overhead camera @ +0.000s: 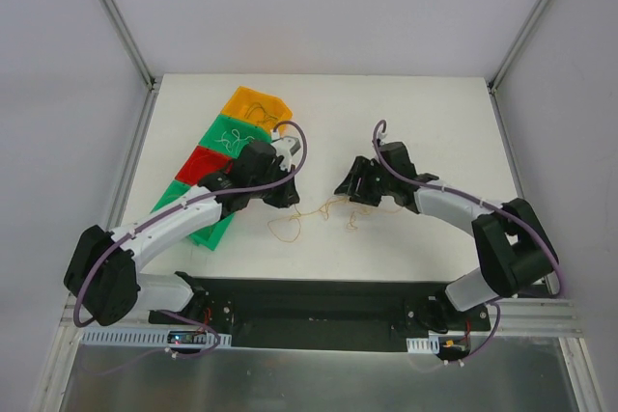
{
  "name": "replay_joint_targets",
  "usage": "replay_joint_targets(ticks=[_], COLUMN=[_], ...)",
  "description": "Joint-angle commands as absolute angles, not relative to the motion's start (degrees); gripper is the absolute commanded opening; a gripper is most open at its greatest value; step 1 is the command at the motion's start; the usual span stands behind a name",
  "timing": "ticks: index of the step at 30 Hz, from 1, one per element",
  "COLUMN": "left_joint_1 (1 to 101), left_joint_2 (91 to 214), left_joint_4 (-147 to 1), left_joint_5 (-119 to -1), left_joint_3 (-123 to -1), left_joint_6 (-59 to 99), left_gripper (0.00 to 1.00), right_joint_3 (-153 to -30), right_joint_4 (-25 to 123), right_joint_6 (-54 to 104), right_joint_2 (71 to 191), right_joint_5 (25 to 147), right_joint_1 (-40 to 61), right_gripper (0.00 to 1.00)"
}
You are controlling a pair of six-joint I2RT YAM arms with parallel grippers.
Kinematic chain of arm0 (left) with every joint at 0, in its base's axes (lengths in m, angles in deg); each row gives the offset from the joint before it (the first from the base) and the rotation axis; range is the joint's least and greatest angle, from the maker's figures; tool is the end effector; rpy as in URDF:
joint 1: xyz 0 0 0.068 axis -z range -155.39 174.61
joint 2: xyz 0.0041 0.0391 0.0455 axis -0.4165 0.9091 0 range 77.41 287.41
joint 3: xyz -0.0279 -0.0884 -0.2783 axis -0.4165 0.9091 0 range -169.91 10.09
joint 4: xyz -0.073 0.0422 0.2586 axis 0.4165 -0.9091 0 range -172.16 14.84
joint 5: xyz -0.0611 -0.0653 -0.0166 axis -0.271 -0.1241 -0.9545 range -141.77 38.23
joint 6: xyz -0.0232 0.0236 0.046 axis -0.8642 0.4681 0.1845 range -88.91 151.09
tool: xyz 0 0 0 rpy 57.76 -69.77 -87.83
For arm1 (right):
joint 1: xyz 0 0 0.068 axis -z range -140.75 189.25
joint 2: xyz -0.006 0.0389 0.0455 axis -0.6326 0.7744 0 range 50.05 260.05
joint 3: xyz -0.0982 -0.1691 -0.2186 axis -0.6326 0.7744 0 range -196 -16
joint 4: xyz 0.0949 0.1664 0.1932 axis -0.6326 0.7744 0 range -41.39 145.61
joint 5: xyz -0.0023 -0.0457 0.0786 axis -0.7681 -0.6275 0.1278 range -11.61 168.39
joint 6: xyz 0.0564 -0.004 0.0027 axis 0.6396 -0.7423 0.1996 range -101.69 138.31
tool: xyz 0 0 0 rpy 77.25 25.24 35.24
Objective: Untangle the cables
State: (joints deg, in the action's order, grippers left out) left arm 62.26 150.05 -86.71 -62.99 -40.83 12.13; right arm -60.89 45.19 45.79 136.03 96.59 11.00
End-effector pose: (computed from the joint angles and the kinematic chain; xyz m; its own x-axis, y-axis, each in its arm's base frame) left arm 0.2246 -0.1830 0.2847 -0.6474 0.0967 -0.7560 0.5472 0.7495 -0.3727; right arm 0.2769 0.1627 0.2064 -0.7856 0.0757 -0.6141 -0.3435 0.7721 0.5347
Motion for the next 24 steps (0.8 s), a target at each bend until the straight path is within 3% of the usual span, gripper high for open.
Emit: replay_joint_targets(ticks=[1, 4, 6, 9, 11, 13, 18, 20, 24], left_joint_1=[63.8, 64.3, 64.3, 64.3, 64.3, 64.3, 64.1, 63.6, 62.0], left_joint_2=[151.1, 151.0, 150.8, 150.6, 150.4, 150.7, 151.9, 153.9, 156.0], left_joint_4=[-80.8, -79.5, -79.0, -78.9, -77.3, -75.3, -66.0, -63.9, -61.7], left_joint_5=[-66.3, -66.8, -67.3, -68.8, -70.7, -71.5, -72.9, -74.3, -72.4], left_joint_3=[-38.5, -37.2, -36.8, -36.1, -35.5, -34.8, -33.8, -34.8, -35.8], left_joint_6=[10.1, 9.5, 9.3, 9.1, 10.2, 10.7, 12.3, 14.4, 16.7], left_gripper=[0.00, 0.00, 0.00, 0.01, 0.15, 0.39, 0.80, 0.92, 0.92], right_joint_3=[-62.0, -64.3, -65.8, -65.6, -63.8, -63.0, -63.0, -63.8, -66.9], right_joint_4=[46.0, 46.8, 47.2, 45.9, 44.0, 43.8, 44.0, 44.0, 47.2], right_joint_6=[50.4, 49.9, 49.4, 48.3, 47.4, 44.7, 40.8, 41.2, 40.7], right_joint_2=[138.2, 140.8, 142.6, 141.3, 137.4, 133.3, 125.1, 122.3, 118.4], right_joint_5=[92.8, 91.0, 90.6, 91.9, 93.1, 95.9, 108.0, 112.1, 116.2], right_joint_1=[9.6, 9.5, 9.6, 9.7, 9.7, 10.3, 14.8, 16.0, 17.6], right_gripper=[0.58, 0.54, 0.46, 0.13, 0.00, 0.00, 0.00, 0.00, 0.00])
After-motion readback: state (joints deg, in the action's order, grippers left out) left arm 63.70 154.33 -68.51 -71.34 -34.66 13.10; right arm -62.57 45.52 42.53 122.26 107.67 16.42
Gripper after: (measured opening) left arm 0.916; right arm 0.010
